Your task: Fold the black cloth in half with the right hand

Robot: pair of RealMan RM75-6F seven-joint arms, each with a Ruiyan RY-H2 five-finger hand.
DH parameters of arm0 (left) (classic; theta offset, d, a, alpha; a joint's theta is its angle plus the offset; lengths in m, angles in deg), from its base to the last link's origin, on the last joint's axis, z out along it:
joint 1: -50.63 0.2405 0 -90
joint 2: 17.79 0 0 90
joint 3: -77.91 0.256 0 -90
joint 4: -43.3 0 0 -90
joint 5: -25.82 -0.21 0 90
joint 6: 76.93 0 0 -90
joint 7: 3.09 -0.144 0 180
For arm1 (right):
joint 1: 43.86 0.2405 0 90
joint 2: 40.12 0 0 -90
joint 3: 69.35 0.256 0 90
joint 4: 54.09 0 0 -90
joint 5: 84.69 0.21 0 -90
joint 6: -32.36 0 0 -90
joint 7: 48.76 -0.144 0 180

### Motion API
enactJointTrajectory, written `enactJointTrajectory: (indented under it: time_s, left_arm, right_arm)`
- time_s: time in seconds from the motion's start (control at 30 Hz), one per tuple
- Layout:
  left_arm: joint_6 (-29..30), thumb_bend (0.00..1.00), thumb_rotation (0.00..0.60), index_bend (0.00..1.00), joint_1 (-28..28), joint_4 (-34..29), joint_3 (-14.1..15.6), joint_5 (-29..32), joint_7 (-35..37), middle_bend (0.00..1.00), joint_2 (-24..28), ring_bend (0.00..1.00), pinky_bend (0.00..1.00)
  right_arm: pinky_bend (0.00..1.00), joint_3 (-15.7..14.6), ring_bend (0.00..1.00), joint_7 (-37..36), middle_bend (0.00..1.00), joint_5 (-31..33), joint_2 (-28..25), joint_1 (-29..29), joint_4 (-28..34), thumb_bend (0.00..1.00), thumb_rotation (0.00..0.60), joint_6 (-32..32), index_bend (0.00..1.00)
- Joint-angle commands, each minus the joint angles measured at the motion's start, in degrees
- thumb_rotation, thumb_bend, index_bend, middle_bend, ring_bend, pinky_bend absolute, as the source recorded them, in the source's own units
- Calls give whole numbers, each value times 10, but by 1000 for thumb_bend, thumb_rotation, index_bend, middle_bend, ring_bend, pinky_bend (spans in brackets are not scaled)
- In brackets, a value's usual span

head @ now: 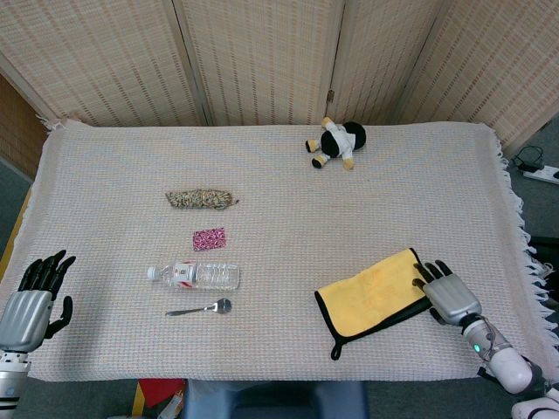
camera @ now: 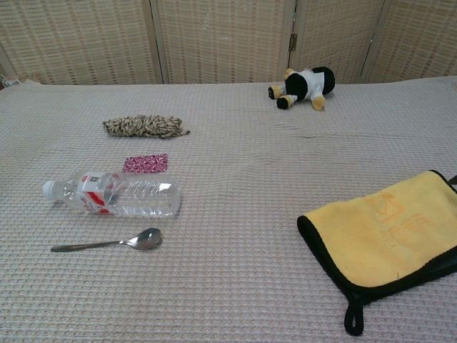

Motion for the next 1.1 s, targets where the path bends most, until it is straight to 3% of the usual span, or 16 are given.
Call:
enactJointTrajectory:
  time_s: [0.03,0.23,0.3,0.4,0.47,0.63,0.8,0.9,1.1]
  left_arm:
    - [-3,714,600,0,-1,0,0,2,-4,27,-1,0,0]
    - [-6,714,600,0,-2,0,0,6,-6,27,-2,0,0]
    - [-3,714,600,0,-1,-2,0,5,-6,27,-2,0,0]
    - [3,714,600,0,1,-4,0,1,-7,27,-2,0,0]
    - [6,714,600,0,1,-5,0,-1,-8,27,-2,0,0]
    - [11,714,600,0,1,-8,3,-10,-17,27,-6,0,0]
    - [21,714,600,0,3,-13,6,-23,-30,27,-9,0,0]
    - [28,714,600,0,5,-18,9,-33,-38,27,-11,0,0]
    - [38,714,600,0,4,-21,16,-57,-55,23,-20,0,0]
  right_arm:
    - [0,-15,3,-19,55,-16,0,-16,-15,463,600,6,256]
    - [0,-20,2,-63,56,-47,-8,-38,-17,463,600,33,260]
    - [0,-12,5,-117,56,-78,-16,-55,-4,463,600,82,260]
    - [0,1,8,-218,53,-144,-22,-96,1,464,600,202,257]
    - [0,9,5,-246,30,-168,-23,-118,0,463,600,266,200]
    - [0,26,0,-203,0,-186,-36,-172,42,463,600,378,27]
    - [0,33,0,-104,0,-185,-24,-218,69,463,600,440,0]
    - [0,35,0,-89,0,-177,-13,-234,64,463,600,449,0]
    - [0,37,0,-140,0,-157,-25,-232,54,463,600,405,0]
